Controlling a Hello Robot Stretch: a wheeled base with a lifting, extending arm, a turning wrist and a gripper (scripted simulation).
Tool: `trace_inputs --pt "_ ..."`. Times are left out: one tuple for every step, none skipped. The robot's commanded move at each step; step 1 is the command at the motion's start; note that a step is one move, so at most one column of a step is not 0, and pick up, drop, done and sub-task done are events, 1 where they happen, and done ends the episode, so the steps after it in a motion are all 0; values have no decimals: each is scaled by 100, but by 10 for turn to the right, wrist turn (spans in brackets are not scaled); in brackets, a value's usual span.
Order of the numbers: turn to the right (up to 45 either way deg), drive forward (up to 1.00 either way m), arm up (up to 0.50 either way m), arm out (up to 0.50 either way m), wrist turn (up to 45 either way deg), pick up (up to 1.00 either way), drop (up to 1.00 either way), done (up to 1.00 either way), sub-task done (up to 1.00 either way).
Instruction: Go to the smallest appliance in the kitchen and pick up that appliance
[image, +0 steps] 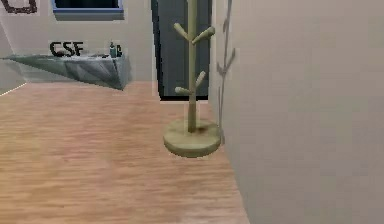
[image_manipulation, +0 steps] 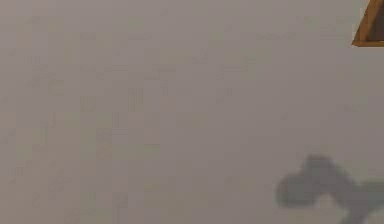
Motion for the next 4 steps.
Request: trace_inputs --pt "-150 0 0 0 0 0 0 0 0" --pt "0 100 0 0 0 0 0 0 0" --pt "-30 0 0 0 0 0 0 0 0" --pt "0 85 0 0 0 0 0 0 0"
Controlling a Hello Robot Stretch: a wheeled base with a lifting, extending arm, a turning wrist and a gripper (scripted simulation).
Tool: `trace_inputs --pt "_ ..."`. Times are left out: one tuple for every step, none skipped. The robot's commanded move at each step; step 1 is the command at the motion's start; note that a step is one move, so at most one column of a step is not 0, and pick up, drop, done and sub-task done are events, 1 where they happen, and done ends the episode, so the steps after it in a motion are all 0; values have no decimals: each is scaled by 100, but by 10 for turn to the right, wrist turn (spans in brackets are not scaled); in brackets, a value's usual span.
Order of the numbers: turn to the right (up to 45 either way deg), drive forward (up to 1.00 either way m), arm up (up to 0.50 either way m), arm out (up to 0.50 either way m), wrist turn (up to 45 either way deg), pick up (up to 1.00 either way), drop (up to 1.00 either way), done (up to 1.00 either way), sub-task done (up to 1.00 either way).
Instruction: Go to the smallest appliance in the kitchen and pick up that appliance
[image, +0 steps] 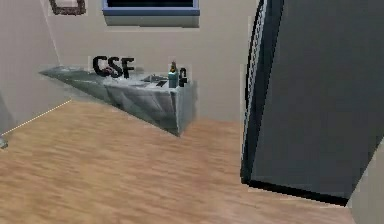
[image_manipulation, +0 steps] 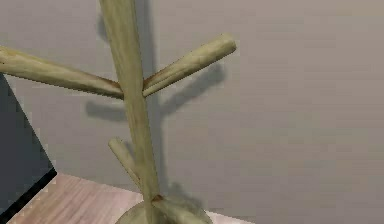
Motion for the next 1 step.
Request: trace_inputs --pt "120 0 0 0 0 0 0 0 0"
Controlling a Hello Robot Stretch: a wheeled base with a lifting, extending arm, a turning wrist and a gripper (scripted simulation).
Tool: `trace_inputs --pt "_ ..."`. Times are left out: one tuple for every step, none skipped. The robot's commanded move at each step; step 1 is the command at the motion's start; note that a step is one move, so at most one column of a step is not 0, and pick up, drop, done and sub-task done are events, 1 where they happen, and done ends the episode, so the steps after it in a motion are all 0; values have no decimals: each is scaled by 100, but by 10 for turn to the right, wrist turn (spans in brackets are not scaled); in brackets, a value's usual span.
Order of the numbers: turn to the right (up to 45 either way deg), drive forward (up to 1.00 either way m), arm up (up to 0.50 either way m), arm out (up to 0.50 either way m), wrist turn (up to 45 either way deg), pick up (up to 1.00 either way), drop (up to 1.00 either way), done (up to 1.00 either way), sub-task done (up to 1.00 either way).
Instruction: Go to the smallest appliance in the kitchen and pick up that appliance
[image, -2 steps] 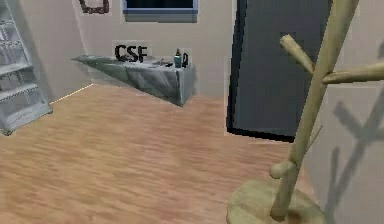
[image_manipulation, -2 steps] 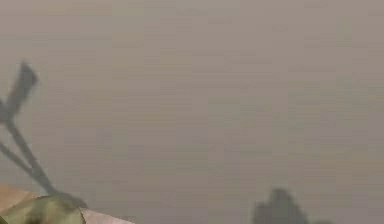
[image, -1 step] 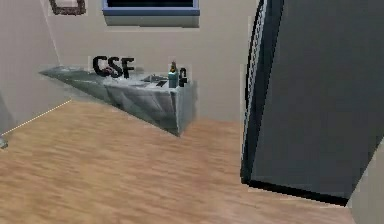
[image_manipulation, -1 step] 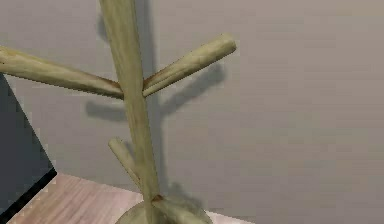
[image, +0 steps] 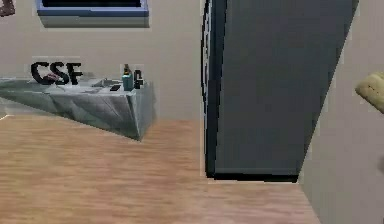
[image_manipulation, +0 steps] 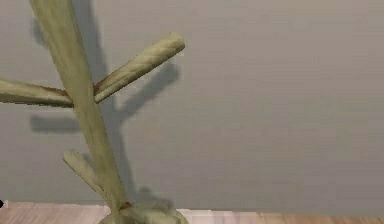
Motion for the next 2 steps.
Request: trace_inputs --pt "0 55 0 0 0 0 0 0 0" --pt "-450 0 0 0 0 0 0 0 0"
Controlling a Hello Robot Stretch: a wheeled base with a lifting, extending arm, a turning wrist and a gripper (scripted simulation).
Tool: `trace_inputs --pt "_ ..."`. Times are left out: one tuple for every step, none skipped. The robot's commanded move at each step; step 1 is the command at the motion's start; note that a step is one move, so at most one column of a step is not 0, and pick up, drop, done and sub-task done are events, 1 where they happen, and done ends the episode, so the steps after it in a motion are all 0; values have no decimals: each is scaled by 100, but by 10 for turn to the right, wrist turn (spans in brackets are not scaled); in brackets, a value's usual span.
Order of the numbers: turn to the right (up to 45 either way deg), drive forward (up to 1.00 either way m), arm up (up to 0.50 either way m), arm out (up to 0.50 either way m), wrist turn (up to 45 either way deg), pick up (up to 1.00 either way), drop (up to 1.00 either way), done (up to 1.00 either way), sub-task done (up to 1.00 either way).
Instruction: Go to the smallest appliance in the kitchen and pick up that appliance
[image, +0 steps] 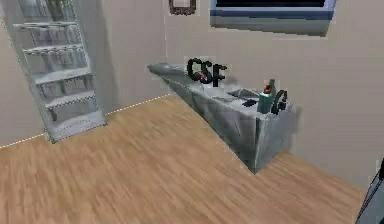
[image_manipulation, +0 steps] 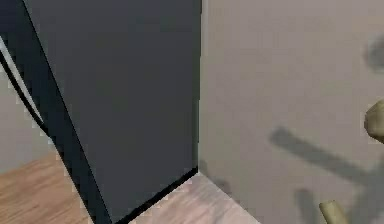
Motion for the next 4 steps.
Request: trace_inputs --pt "-330 0 0 0 0 0 0 0 0" --pt "0 15 0 0 0 0 0 0 0" --pt "-450 0 0 0 0 0 0 0 0" --pt "-60 0 0 0 0 0 0 0 0"
